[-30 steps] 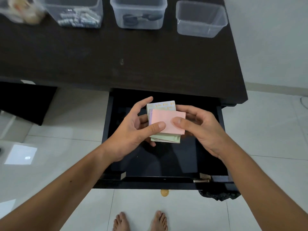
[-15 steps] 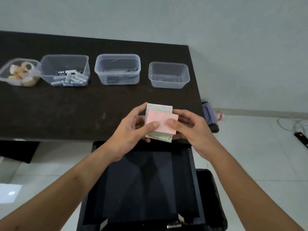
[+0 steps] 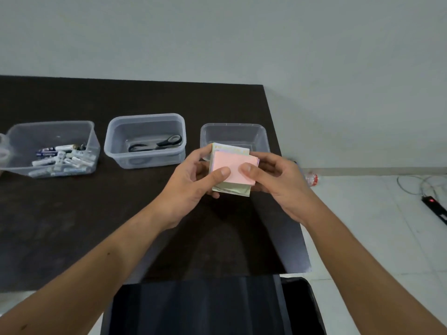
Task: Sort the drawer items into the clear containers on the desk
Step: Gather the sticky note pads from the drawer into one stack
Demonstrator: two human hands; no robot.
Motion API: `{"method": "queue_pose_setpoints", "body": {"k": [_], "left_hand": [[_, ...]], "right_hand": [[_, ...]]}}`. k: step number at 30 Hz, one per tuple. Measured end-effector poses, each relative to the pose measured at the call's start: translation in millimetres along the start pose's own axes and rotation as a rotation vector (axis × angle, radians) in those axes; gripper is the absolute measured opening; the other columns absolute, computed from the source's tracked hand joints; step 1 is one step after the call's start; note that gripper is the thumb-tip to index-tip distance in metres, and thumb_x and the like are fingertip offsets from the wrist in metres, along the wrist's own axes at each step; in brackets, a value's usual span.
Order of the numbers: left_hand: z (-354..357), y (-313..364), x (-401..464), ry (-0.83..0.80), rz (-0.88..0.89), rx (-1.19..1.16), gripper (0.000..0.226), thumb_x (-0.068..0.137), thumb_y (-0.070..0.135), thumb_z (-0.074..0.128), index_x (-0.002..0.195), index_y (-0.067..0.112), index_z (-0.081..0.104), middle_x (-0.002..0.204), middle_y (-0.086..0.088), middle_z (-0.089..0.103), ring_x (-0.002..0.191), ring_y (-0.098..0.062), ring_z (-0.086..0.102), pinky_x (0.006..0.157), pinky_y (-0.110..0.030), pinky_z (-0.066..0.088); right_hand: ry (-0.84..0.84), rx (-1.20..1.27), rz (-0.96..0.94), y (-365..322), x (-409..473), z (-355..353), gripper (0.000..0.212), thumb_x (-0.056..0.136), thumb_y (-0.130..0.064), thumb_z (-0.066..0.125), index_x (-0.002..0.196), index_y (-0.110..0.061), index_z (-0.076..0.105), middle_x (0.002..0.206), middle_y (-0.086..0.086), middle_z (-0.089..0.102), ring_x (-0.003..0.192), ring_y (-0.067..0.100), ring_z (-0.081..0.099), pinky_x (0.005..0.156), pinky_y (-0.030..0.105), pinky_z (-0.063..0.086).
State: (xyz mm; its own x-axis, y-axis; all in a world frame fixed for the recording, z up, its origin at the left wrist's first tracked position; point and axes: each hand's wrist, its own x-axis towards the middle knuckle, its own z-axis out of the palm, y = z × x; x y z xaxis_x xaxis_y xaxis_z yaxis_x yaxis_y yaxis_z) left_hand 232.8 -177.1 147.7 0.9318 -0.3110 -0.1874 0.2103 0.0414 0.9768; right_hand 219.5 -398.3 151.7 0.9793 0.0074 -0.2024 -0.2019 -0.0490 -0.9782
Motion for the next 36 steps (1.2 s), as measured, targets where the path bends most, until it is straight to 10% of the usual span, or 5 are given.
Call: {"method": "queue_pose_setpoints", "body": {"k": [10,18,36], "left_hand": [[3.2,25.4,89.9,0.017,-0.002,0.138,0.054,0.100,0.029,0.070,0.151,0.027,0.051,0.130,0.003,0.068,0.112,-0.018,0.074,0.084,-0.039,0.066],[-16.9,3.9,119.5,-0.049,0.008,0.675,0.059,0.099,0.047,0.067,0.152,0.030,0.046,0.133,0.009,0.068,0.116,-0.012,0.067,0.105,-0.041,0.055],[-21.3,21.9,147.2,-0.150,-0.220,1.119,0.047,0.093,0.057,0.069,0.118,0.018,0.063,0.110,0.001,0.069,0.097,-0.018,0.067,0.082,-0.039,0.058]], "right_hand": [[0.040,-0.089,0.013,-28.3,87.7,-22.4,0.044,0.084,-0.034,0.085,0.124,-0.018,0.074,0.118,0.004,0.078,0.110,0.021,0.076,0.090,0.049,0.065],[-0.009,-0.374,0.040,-7.5,117.9,-26.8,0.053,0.087,-0.038,0.083,0.135,-0.026,0.066,0.121,-0.006,0.074,0.113,0.014,0.071,0.092,0.043,0.064],[-0.242,-1.017,0.099,-25.1,136.3,-18.1,0.068,0.098,-0.062,0.059,0.153,-0.024,0.049,0.141,-0.002,0.063,0.109,0.012,0.061,0.090,0.028,0.050]]}}
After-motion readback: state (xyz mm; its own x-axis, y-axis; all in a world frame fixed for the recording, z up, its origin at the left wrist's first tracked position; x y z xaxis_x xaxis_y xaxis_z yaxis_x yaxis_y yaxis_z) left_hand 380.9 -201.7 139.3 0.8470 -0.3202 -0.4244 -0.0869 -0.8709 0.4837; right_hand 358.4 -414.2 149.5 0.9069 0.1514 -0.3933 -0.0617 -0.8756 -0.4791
